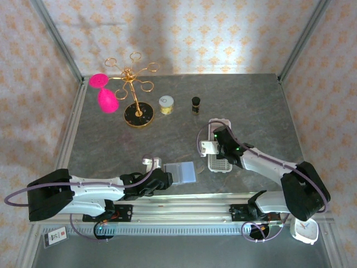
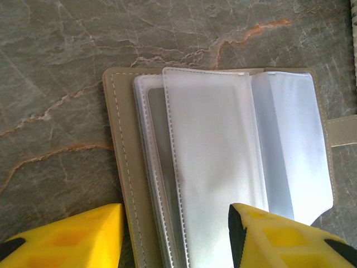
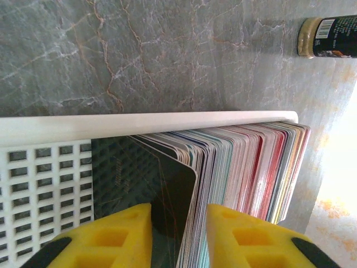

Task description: Put the credit cards into the card holder

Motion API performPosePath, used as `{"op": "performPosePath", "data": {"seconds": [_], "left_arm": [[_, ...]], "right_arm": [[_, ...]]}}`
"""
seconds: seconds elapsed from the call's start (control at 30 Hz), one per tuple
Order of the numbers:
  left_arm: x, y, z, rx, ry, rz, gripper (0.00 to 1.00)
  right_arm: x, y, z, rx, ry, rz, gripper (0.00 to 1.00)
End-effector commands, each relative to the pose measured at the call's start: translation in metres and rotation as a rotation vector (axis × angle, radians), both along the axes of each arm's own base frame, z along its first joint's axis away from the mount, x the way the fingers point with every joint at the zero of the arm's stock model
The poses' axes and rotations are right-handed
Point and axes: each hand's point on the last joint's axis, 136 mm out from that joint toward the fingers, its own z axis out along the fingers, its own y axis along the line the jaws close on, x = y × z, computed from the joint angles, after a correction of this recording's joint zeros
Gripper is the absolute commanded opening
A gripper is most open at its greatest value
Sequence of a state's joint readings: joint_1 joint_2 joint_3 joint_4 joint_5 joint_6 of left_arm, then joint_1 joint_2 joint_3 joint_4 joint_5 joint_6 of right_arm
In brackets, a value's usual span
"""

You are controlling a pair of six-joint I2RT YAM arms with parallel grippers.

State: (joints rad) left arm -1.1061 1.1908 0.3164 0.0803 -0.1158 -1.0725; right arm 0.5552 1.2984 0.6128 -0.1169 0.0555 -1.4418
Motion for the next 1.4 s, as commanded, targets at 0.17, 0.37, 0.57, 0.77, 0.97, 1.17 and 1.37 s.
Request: {"op": "performPosePath", "data": {"seconds": [0.17, 0.37, 0.57, 0.77, 0.97, 1.17, 1.37], "left_arm": [[-0.006, 0.001, -0.005, -0.023, 0.019, -0.005, 0.5], [-0.007, 0.002, -0.007, -0.022, 0.026, -0.003, 0.49], [-0.007, 0.003, -0.009, -0.021, 0.028, 0.003, 0.49], [-0.006, 0.005, -0.01, -0.007, 0.026, 0.008, 0.54], [-0.003, 0.005, -0.008, 0.021, 0.017, 0.01, 0.61], [0.0, 0.007, -0.007, 0.065, 0.012, 0.018, 0.65], [0.004, 0.018, -0.006, 0.15, 0.007, 0.045, 0.67]], "right_arm": [[0.008, -0.001, 0.021, 0.022, -0.058, -0.018, 0.18], [0.01, -0.001, 0.027, 0.032, -0.076, -0.027, 0.15], [0.011, -0.001, 0.035, 0.045, -0.089, -0.038, 0.08], [0.005, 0.0, 0.045, 0.09, -0.081, -0.048, 0.0], [-0.02, 0.002, 0.048, 0.141, -0.001, -0.036, 0.0], [-0.063, 0.017, 0.058, 0.264, 0.156, -0.042, 0.0], [-0.074, 0.052, 0.106, 0.662, 0.245, -0.223, 0.0]]}}
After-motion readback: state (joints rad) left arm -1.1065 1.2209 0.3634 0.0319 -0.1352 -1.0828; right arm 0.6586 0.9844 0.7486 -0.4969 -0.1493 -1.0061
